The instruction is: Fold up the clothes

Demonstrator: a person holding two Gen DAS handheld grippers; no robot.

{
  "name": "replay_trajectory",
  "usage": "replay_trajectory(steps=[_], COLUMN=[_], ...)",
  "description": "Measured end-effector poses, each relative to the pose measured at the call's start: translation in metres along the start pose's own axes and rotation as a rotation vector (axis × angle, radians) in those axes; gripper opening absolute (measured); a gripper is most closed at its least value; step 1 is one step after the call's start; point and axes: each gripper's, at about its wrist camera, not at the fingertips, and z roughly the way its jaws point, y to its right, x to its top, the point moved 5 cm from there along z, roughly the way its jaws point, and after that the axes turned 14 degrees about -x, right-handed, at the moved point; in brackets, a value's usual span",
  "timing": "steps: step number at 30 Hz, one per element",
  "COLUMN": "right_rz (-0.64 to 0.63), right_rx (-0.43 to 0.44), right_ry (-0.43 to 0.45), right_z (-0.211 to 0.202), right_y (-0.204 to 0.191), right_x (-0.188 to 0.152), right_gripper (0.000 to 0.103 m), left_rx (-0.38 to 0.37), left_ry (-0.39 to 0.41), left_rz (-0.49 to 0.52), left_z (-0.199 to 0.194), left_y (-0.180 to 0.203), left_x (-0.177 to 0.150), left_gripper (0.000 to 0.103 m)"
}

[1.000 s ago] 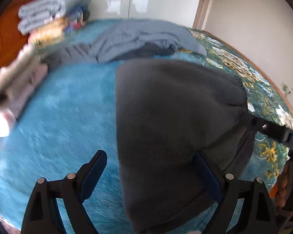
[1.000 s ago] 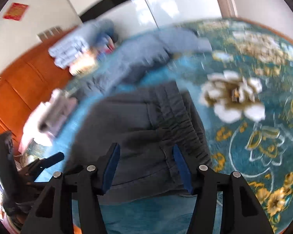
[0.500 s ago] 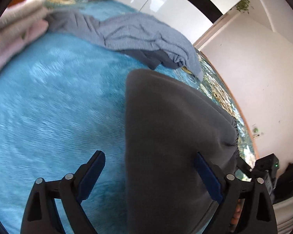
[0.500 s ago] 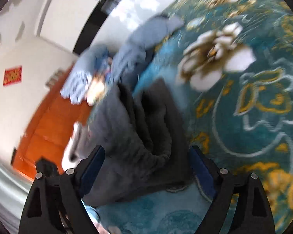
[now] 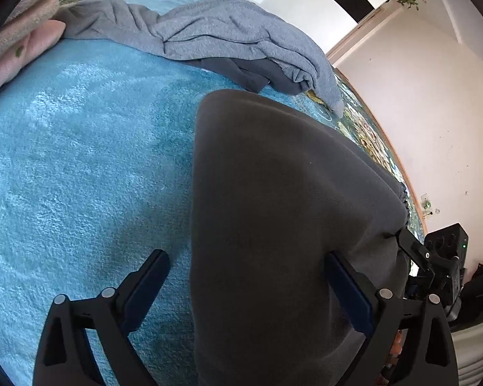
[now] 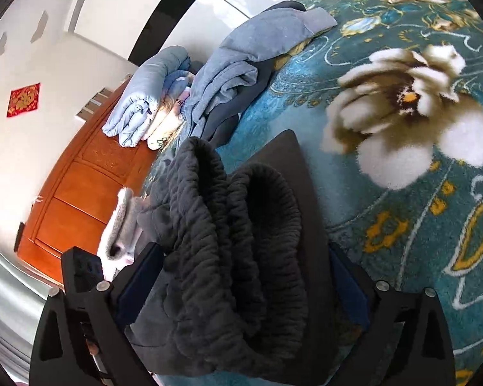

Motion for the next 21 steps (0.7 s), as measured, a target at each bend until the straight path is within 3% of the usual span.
replay_trajectory(steps=[7,15,21], right_rz=[0.038,0.159,0.136], right_rx=[-0.016,-0.009,-0.001], right_ry=[-0.011,-0.023,-0.001], right_z=[0.001,-0.015,-0.043], right_y=[0.001,0.001,-0.026], right_x=[-0.001,-0.003,-0.006], right_gripper=[0.098,0.069,0.061], left_rx=[-0.001,-0.045,-0.159], left_ry=[0.002,0.025,0.033], left_rz=[0.017,0.033,0.018], left_z=[0.000,-0.015,-0.034], left_y=[0.011,0.024,0.023], left_x=[0.001,0.000,-0.003], left_gripper=[0.078,0.059,0.055])
